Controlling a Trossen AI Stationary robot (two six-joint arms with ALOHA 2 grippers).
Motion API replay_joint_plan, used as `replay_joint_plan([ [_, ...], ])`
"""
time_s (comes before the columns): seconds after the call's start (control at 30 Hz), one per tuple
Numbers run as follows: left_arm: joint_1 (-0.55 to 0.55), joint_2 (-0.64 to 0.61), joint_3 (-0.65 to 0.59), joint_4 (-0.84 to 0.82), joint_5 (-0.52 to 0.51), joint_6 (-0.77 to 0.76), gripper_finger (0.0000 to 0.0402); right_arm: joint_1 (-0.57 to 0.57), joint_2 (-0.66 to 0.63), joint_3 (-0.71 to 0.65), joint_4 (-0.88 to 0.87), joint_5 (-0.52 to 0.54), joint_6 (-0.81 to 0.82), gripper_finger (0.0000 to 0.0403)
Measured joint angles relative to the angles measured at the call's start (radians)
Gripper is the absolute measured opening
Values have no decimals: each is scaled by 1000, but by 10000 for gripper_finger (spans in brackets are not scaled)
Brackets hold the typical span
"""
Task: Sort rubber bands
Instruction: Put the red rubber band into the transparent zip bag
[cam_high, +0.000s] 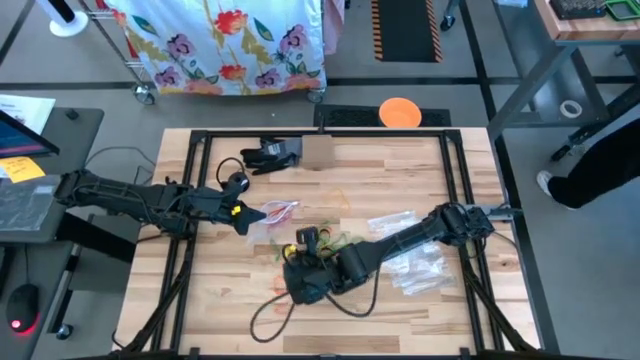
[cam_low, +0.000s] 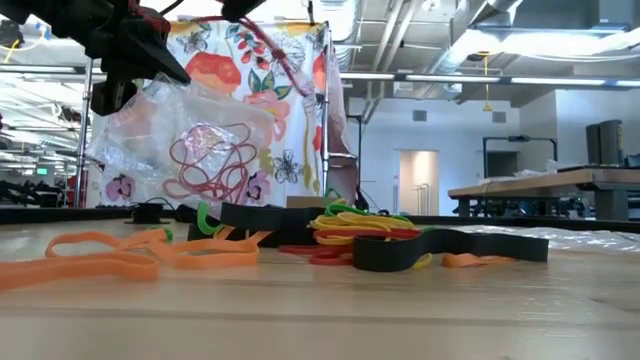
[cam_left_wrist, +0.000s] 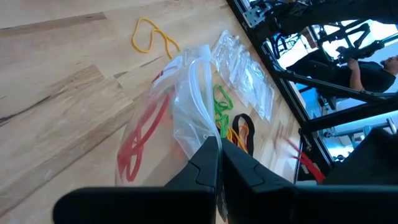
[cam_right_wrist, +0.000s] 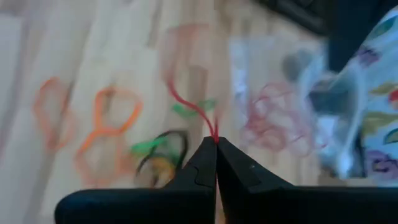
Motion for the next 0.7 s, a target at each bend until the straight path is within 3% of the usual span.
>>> replay_joint_plan([
  [0.33,0,0,0,-5,8,-40,0,-141,1,0,219,-6,-167,0],
  [0.7,0,0,0,1,52,-10,0,-255,1,0,330,-164,-190,0],
])
